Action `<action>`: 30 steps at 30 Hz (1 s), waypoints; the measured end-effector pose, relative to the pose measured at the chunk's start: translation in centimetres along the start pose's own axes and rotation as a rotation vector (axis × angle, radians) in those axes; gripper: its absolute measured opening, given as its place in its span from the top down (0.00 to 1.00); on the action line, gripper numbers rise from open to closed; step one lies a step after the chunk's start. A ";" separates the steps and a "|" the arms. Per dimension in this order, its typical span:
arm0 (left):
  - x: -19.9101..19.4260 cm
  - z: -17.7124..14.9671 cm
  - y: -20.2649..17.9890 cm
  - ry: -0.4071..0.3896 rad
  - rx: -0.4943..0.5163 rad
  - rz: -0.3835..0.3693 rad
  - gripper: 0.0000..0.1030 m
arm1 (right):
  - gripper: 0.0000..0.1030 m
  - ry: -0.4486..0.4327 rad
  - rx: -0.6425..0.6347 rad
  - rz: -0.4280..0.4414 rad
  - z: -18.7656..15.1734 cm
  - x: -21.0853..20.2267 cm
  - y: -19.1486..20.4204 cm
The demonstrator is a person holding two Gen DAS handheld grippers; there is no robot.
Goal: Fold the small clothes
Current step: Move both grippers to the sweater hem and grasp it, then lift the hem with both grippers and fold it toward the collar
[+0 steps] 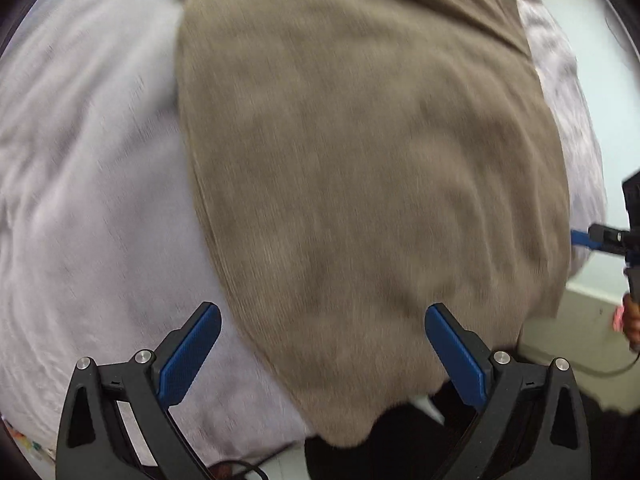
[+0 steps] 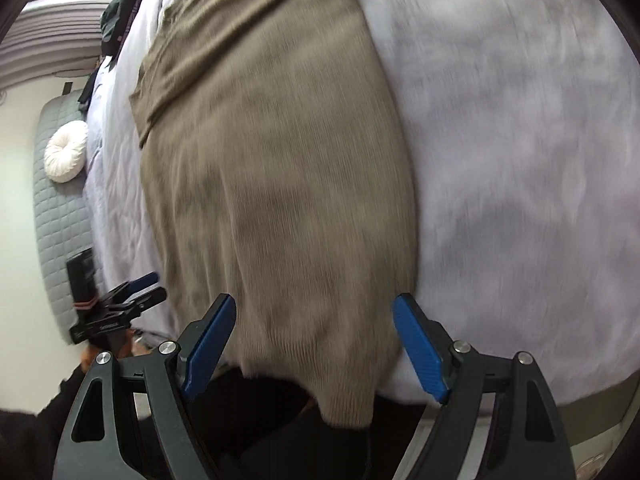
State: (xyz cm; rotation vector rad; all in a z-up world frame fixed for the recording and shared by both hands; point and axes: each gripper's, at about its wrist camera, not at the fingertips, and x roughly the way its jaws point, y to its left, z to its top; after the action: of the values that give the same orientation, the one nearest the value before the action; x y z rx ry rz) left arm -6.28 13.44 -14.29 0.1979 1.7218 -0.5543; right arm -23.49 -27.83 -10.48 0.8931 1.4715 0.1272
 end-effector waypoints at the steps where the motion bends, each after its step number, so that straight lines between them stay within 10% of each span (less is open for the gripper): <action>1: 0.5 -0.3 -0.1 0.012 0.017 0.031 0.01 | 0.19 0.012 0.004 0.003 -0.4 0.2 -0.3; 5: 2.5 -1.5 -1.2 0.038 0.075 0.127 0.01 | 0.19 0.053 0.018 0.015 -2.2 1.1 -1.3; 18: 4.7 -3.0 -7.9 0.076 0.087 0.070 0.01 | 0.19 0.120 0.021 0.026 -3.2 3.6 -1.2; 27: 5.3 -4.9 -8.6 0.087 0.044 -0.092 0.04 | 0.20 0.145 0.034 0.076 -3.2 4.9 -0.5; 29: 4.7 -5.1 -8.1 0.070 0.013 -0.125 0.34 | 0.48 0.136 0.039 0.109 -3.4 4.8 -0.2; 30: 4.6 -5.0 -7.9 0.067 0.000 -0.127 0.41 | 0.81 0.132 0.043 0.122 -3.5 4.7 -0.4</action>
State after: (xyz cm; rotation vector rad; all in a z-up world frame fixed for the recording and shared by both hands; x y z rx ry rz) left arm -15.10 8.14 -16.00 0.1092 1.8077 -0.6471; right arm -26.00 -23.86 -13.92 1.0257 1.5463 0.2491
